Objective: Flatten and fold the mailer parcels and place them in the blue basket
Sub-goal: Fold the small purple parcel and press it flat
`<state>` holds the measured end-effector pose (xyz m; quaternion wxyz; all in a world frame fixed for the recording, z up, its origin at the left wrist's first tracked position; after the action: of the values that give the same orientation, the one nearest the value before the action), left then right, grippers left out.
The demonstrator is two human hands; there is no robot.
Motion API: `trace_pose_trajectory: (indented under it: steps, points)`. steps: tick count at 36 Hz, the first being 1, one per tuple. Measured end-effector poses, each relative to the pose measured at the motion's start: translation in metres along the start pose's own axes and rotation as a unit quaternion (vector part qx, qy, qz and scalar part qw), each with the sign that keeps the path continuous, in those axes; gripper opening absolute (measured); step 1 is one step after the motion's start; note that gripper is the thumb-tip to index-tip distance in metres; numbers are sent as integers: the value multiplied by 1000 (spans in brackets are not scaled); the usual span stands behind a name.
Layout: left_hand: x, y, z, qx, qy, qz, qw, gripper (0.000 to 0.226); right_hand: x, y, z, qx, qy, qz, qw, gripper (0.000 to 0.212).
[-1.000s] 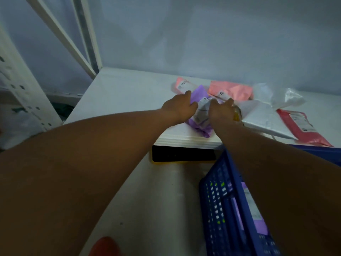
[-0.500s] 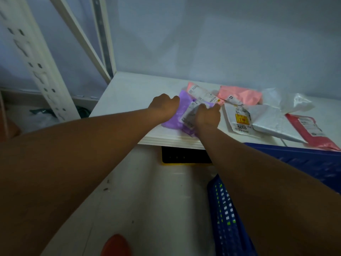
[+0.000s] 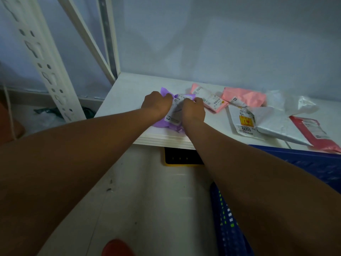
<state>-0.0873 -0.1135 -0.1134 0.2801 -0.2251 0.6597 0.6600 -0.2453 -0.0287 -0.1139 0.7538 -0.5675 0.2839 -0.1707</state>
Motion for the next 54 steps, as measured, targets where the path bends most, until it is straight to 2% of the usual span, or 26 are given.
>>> trace_pose_trajectory:
  steps: [5, 9, 16, 18, 21, 24, 26, 29, 31, 36, 39, 44, 48, 51, 54]
  points:
    - [-10, 5, 1, 15, 45, 10, 999, 49, 4, -9, -2, -18, -7, 10, 1000, 37]
    - [-3, -2, 11, 35, 68, 45, 996, 51, 3, -15, -10, -30, 4, 33, 999, 46]
    - [3, 3, 7, 140, 88, 74, 983, 51, -3, -12, -30, -61, 12, 56, 996, 43]
    - [3, -2, 0, 143, 90, 93, 981, 53, -2, -7, -37, -65, 12, 50, 997, 42]
    - [12, -12, -6, 126, 88, 139, 978, 36, 0, -2, -43, -83, 11, 52, 995, 37]
    - [31, -28, -11, 78, 56, 205, 974, 27, 6, 4, -49, -83, -2, 59, 995, 41]
    - [36, -32, -12, 77, 52, 208, 974, 28, 12, 7, -53, -75, -15, 46, 996, 38]
    - [36, -30, -10, 92, 55, 218, 970, 45, 19, 14, -61, -66, -36, 14, 997, 21]
    - [35, -28, -8, 106, 62, 210, 970, 52, 23, 23, -66, -62, -54, -1, 997, 17]
    - [34, -25, -6, 131, 79, 160, 975, 54, 22, 55, -86, -24, -82, -181, 980, 36]
    - [35, -18, -3, 177, 90, 110, 974, 55, 16, 56, -82, -18, -85, -235, 968, 49]
    - [32, -10, 2, 212, 114, 51, 969, 52, 24, 72, -100, -18, -111, -221, 969, 58]
    - [24, -12, 6, 192, 145, 59, 969, 46, 32, 83, -118, -19, -132, -229, 964, 70]
    - [20, -19, 5, 169, 161, 101, 967, 44, 18, 60, -87, -19, -131, -240, 962, 65]
    - [18, -18, 7, 168, 165, 99, 967, 40, 8, 50, -73, -20, -104, -231, 967, 49]
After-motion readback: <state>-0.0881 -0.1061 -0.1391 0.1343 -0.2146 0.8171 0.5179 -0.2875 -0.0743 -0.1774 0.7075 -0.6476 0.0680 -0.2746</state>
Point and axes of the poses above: each hand's wrist, its own z-axis away from the middle knuckle, its own x-axis out of the palm, y = z × x, the point moved 10 cm from there along -z, towards the middle knuckle, and after that the axes turned 2 degrees about x, right-handed, at the moved point
